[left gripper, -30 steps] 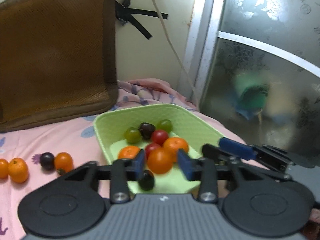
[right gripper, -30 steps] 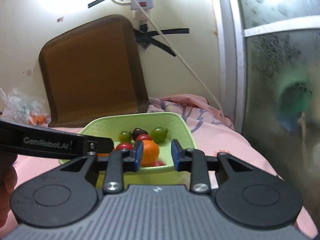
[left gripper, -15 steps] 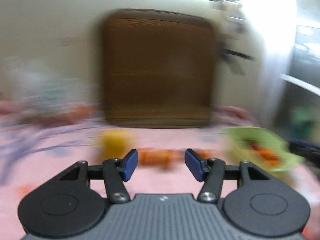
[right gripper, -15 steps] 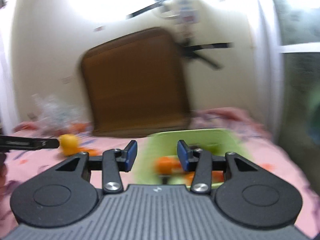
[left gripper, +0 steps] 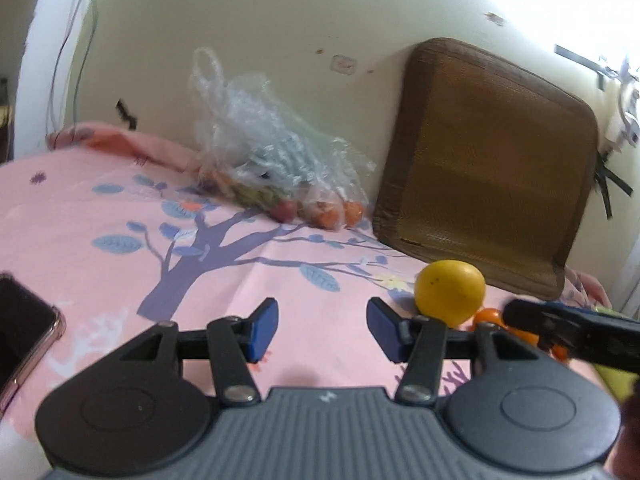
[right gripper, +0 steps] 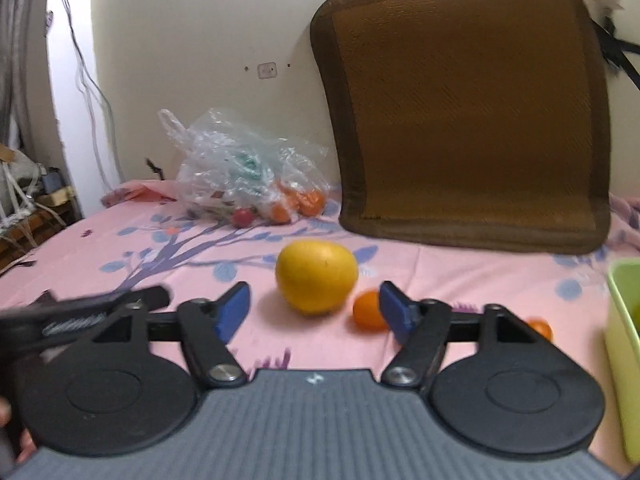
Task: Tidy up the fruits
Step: 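Move the right tool to the yellow grapefruit and close around it, then grip the grapefruit with the left tool alongside the right tool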
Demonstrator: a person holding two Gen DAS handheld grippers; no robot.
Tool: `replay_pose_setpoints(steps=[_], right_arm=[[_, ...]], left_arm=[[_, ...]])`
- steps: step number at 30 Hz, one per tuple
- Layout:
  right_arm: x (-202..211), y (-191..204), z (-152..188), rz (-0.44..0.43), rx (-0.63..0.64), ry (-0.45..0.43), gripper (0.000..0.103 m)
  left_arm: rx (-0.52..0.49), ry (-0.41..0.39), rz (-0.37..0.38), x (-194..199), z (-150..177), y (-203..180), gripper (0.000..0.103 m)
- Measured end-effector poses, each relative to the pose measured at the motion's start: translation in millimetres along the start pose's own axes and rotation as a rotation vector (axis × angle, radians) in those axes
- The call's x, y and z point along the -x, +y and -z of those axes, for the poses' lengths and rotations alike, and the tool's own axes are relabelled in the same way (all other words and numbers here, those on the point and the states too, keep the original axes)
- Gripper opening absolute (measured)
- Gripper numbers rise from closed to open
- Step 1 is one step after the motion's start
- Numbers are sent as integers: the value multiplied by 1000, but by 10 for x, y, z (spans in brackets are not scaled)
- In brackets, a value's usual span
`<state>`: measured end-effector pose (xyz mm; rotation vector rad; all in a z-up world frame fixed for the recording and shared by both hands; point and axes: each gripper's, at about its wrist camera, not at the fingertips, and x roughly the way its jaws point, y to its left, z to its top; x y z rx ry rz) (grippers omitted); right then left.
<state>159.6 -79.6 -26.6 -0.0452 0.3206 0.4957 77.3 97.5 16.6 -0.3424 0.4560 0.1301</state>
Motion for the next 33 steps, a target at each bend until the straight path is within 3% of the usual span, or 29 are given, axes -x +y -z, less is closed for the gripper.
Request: replay_pose_setpoints(steps=[6,12,16,18,20,23,26,30,31,33], right_arm=[[-390,52,-169,33,49,24,85],[-749,80,-273,31,108,119,87],[-988,125,-258,83,173,184,87],[-1083,120,-229,111,188,213,85],[-1126,107,-201,71,184,239,69],[-1073,203,-163,94,231,228,68],[-868,297,-93,41,240,186,68],[-447,364,53,-52,258,152,68],[-318,353,116,-75,254,155,68],[-101,322,240,-94,255,156,68]], left_arm=[[141,62,4,-91,-27,218,50],[139,68,4,-100,-17,215,50],[154,72,5,-105,-20,234,50],[157,72,5,-106,-22,237,50],[156,69,2,-105,-24,231,50],[159,64,0,-103,-28,236,50],[176,59,13,-96,-34,267,50],[184,53,125,-59,-45,287,50],[185,62,192,-56,-45,278,50],[193,113,395,-75,-34,224,50]])
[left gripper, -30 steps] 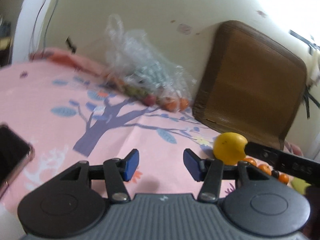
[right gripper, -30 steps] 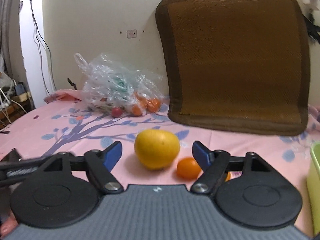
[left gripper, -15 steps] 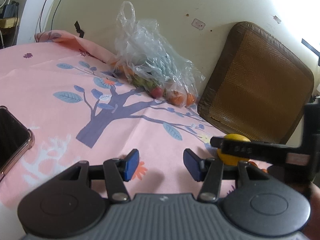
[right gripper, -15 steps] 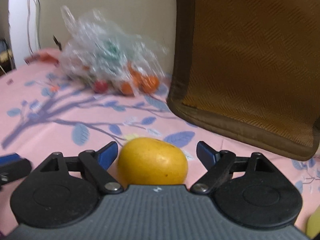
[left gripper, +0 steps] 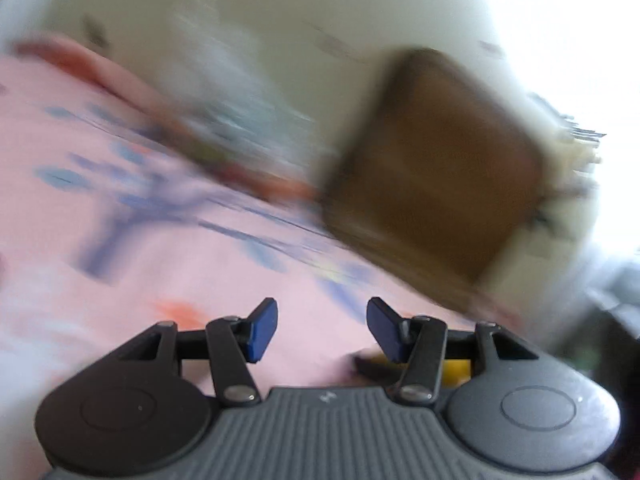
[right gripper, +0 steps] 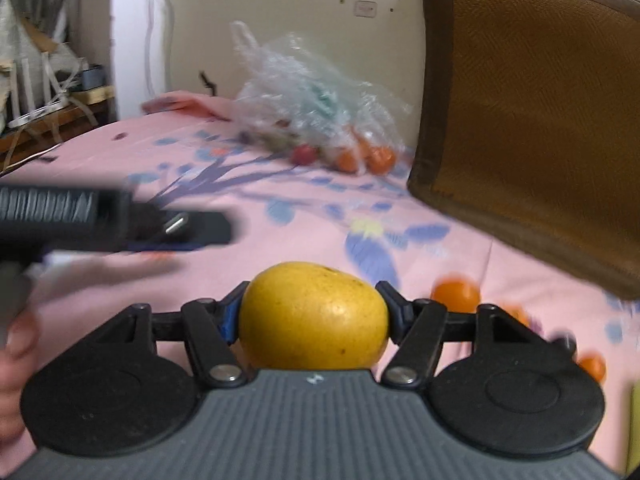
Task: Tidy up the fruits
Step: 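Grip the grapefruit with the left tool alongside the right tool, then carry the grapefruit with both tools into the green basket and release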
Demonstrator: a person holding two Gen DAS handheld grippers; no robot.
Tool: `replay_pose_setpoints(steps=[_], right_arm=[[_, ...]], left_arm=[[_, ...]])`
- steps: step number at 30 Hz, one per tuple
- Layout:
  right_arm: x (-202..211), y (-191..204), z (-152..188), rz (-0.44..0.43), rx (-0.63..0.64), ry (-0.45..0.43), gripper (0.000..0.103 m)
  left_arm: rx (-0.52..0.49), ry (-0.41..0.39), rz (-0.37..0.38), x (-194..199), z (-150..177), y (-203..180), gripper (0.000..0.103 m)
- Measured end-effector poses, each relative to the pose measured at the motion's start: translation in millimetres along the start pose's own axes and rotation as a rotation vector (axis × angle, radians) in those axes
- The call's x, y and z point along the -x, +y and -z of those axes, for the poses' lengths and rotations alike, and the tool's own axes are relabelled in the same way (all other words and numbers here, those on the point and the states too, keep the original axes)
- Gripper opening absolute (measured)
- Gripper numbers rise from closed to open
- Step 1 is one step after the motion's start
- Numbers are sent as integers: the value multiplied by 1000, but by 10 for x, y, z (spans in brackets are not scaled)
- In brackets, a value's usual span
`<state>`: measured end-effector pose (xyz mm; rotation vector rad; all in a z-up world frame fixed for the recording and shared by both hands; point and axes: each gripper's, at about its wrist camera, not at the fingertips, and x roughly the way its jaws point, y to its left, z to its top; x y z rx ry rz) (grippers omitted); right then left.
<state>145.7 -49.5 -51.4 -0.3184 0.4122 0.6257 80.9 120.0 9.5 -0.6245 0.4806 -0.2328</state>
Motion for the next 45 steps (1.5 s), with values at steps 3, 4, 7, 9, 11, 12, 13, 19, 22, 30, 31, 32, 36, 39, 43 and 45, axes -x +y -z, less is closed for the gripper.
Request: replay_pose_setpoints(steps=[3,4,7,9,11,12,13,19,22,30,31,32,36,39,43,45], right_arm=[[251,25,245,-16,-3,-6,68],[331,8,309,-12,-5,-29,68],[611,-49,472,-20,-31,-63,68],[739,-60,562,-19,-35,-69,68],[828,-50,651,-17,-17,-64,68],[877,-41,701,-11,-9,-71,69],[931,-33,744,-4,-4,-77,69],[1228,-23,968,4,-40,-99,69],[1378,-41,1068,9,-62,-101,68],[1698,-55,1356,59,-90,-119,69],[1717,-58,1381,65,-93,-122,69],[1733,-61,1403,68,-97,-123,69],[1770,-61,1442,75,-89,-128,70],[1819,-26,1486,90,-62,-136,71],[1891,-28,1548,103,-52,-147,75],[1930,-48,1574,111,-61,-158,76]], left_arm=[[-77,90,134,-65,74,-166,50],[-105,111,145,-80,108,-219,50],[-136,203,211,-133,225,-318,52],[-167,212,228,-96,302,-424,53],[-181,214,265,-21,405,-516,53],[-176,220,283,11,463,-550,53],[-172,227,290,28,520,-577,53],[-134,287,363,121,856,-758,57],[-187,299,354,145,1019,-931,62],[-382,300,327,270,1398,-1420,64],[-400,298,323,279,1425,-1457,64],[-419,295,317,286,1452,-1495,64],[-448,297,288,314,1520,-1582,65],[-467,302,270,325,1556,-1636,66],[-508,299,249,373,1605,-1722,65],[-506,307,254,386,1609,-1739,64]])
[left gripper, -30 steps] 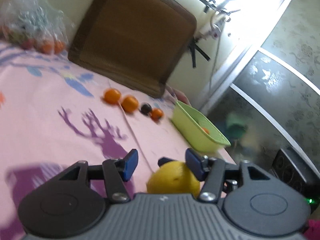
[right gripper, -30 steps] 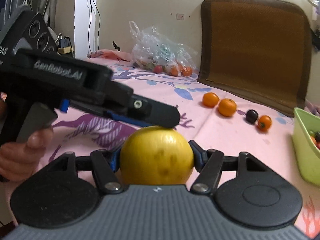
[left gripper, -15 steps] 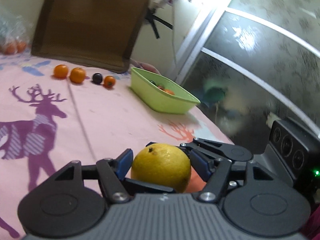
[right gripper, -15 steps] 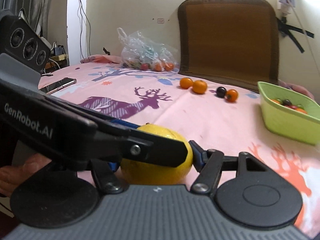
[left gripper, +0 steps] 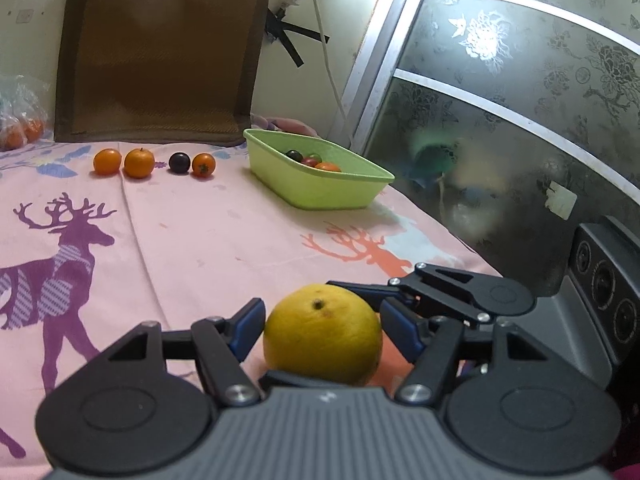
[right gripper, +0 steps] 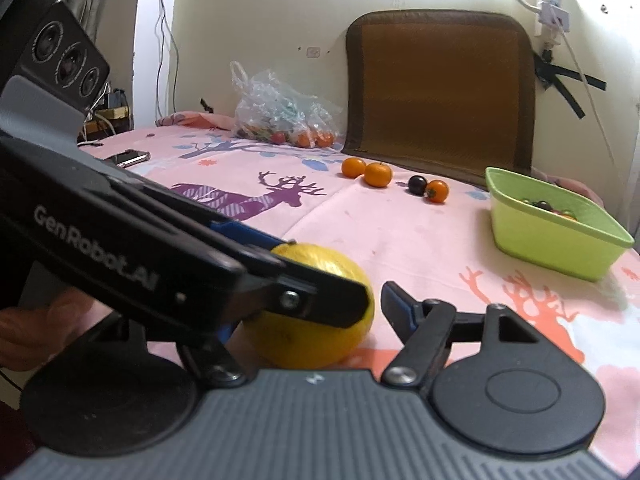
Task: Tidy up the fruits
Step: 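Carry the grapefruit with both tools into the green basket and release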
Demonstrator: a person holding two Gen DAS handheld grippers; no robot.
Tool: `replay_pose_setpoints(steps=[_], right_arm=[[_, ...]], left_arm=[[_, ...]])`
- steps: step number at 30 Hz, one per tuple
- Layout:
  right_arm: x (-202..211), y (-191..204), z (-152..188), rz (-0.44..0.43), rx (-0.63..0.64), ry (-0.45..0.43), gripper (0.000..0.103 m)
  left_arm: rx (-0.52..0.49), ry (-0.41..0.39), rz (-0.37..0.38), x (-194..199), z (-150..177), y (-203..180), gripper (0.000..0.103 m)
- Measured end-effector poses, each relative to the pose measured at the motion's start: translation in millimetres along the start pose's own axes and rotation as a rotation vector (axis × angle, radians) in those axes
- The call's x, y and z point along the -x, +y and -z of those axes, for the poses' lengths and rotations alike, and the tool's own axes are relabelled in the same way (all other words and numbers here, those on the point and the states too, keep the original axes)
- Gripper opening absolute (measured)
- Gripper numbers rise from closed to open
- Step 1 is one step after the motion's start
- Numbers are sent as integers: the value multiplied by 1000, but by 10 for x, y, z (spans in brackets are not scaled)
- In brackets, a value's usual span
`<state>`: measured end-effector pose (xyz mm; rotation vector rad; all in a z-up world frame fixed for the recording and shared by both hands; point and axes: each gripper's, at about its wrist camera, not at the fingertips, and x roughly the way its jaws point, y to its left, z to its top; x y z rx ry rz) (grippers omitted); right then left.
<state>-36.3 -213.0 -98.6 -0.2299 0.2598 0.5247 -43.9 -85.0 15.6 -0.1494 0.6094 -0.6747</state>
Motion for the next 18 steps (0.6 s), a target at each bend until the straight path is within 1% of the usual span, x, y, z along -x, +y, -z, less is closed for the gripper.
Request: replay_pose_setpoints(steps=[4,11,12,13,18], right_arm=[[82,-48,27,2,-25,-14,76],[137,-13,87,3,-3,-26,75],[137,-11,93,-2,-5,-24,73],[123,-15,103,0,-12,-19,68],[143,-94,88,20,-58,-38,67]], left_arm=[[16,23,13,-5,37,-31,64],[-11,31,-16,-9,47,-105,64],[-15,29,-20,-14,47,-118,64],[-21,26,-25,-20,48,-130,63],[-33,28,-23,-90,-53,-163,62]])
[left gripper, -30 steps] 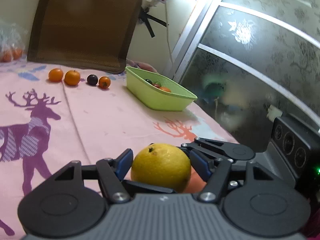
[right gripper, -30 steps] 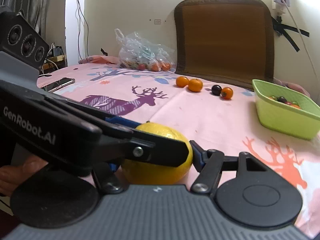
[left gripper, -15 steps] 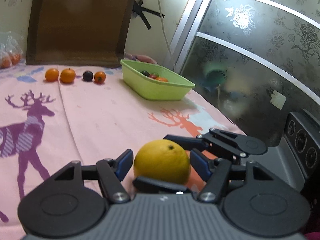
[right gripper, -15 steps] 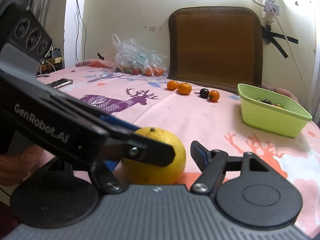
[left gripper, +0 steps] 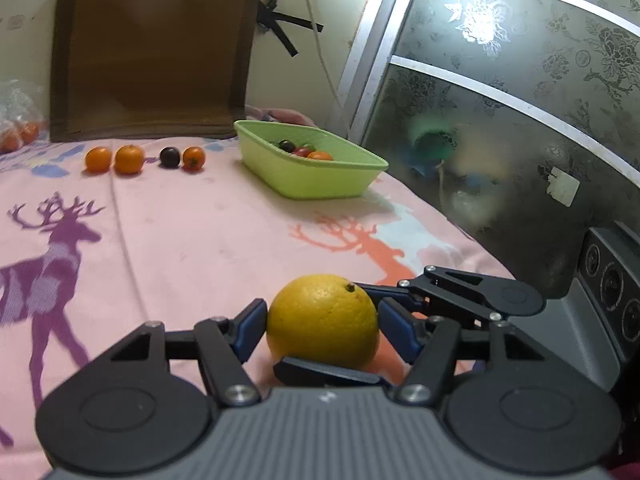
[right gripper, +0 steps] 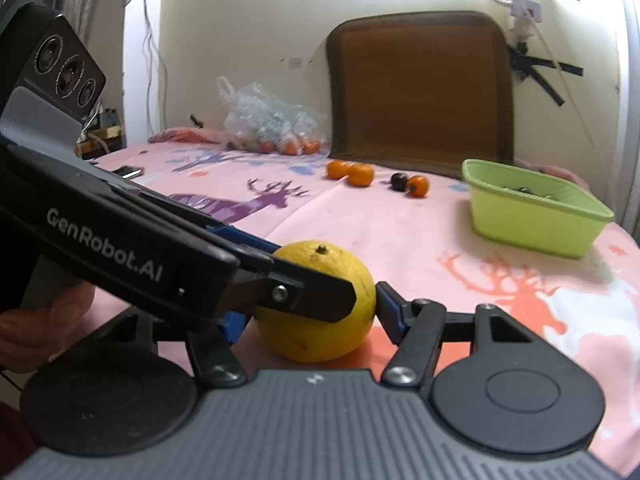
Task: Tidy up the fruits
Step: 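Carry the grapefruit with both tools into the green basket and release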
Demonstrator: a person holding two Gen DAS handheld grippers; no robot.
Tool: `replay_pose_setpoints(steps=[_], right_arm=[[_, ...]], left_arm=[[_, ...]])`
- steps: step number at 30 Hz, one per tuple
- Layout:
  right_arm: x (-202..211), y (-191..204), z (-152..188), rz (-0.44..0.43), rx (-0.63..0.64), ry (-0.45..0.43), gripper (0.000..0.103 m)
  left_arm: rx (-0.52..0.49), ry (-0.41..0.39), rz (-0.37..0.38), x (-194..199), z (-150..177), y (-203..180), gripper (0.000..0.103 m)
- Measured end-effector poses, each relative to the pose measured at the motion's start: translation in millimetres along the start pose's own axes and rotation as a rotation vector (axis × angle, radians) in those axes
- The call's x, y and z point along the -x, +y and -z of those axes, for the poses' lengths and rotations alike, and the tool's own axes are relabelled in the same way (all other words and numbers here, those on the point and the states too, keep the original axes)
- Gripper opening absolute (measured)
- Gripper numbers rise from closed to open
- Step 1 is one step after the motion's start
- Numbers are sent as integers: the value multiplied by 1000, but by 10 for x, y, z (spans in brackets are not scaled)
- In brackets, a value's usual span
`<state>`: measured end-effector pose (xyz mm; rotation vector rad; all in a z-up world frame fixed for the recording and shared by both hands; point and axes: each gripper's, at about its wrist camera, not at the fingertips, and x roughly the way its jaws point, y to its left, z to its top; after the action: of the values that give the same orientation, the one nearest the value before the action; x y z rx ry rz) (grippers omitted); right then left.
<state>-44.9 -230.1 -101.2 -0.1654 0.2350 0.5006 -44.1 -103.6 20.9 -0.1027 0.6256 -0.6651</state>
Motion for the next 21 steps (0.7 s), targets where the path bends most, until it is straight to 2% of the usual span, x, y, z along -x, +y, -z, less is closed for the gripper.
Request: replay_pose_setpoints(steps=[7,12,16,21], right_arm=[[-14,-364,-279,105,-21,-98,67],[-225,-853,-565,148,-71,-146,67],[-465,-1214,-729,166,-120,-154,67],[-754,-1452,-734,209,-137,-113,67]], left_arm=[[-58,-59,25,-298,-552,-7,62],[-69,-108,26,-698,-1077,8,62],[-80,-124,-5,-1069,-1381,-16,62],[-59,-87,-31,-1490,-1545,82,62]])
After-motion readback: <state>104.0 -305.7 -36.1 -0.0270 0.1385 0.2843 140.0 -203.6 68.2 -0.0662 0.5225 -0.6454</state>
